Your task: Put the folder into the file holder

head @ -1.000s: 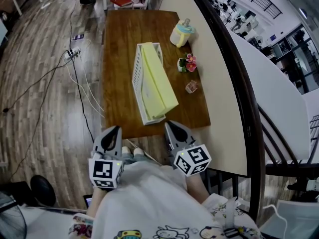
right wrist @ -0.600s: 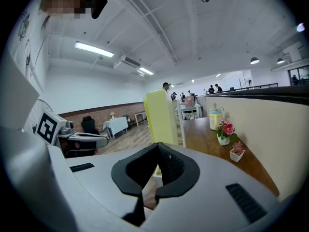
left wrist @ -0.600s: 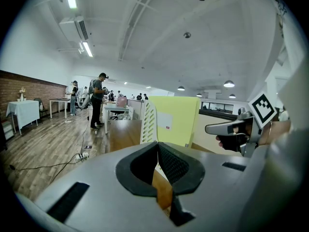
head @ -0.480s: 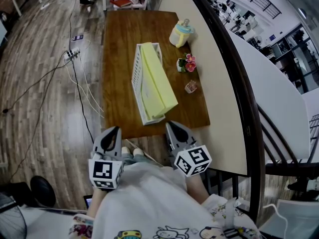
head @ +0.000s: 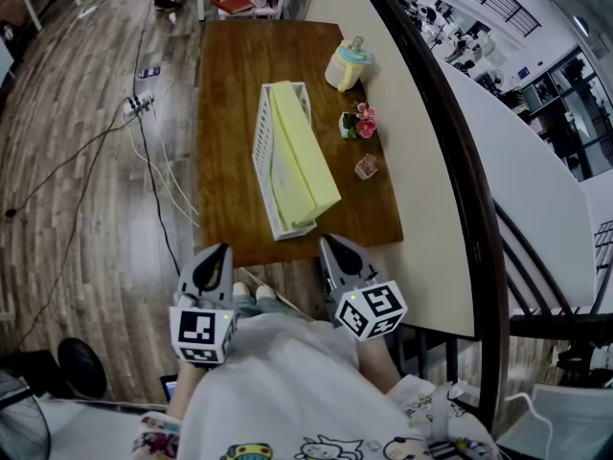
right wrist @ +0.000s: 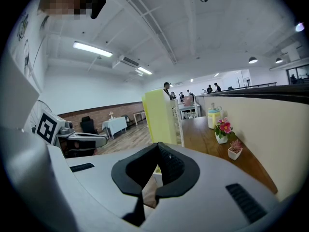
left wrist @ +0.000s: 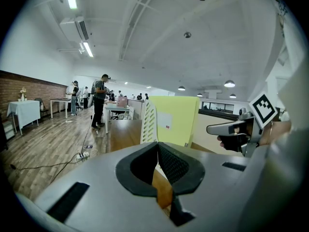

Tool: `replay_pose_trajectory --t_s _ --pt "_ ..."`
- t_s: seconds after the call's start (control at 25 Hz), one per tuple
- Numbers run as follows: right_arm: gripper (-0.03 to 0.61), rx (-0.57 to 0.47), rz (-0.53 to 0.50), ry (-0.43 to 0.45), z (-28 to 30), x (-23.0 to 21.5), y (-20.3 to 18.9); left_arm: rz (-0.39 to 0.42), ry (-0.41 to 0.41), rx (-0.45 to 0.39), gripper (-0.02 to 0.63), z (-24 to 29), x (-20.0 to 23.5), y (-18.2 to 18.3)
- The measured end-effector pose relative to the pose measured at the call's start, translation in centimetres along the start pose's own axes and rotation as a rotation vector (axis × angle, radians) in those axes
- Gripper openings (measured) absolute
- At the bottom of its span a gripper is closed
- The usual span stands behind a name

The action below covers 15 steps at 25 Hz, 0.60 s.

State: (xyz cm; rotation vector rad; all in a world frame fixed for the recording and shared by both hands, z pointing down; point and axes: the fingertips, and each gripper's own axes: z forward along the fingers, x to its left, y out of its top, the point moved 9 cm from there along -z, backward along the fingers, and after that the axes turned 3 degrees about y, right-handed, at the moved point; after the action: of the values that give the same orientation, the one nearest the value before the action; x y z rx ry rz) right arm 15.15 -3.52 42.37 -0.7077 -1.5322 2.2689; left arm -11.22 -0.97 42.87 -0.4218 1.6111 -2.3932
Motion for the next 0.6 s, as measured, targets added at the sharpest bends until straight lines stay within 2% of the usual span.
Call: replay_pose_trajectory --t_s 0.6 --pt "0.000 -0.005 0.023 0.000 0.07 -0.24 0.02 0.007 0.001 0.001 0.005 0.03 -0.04 0.19"
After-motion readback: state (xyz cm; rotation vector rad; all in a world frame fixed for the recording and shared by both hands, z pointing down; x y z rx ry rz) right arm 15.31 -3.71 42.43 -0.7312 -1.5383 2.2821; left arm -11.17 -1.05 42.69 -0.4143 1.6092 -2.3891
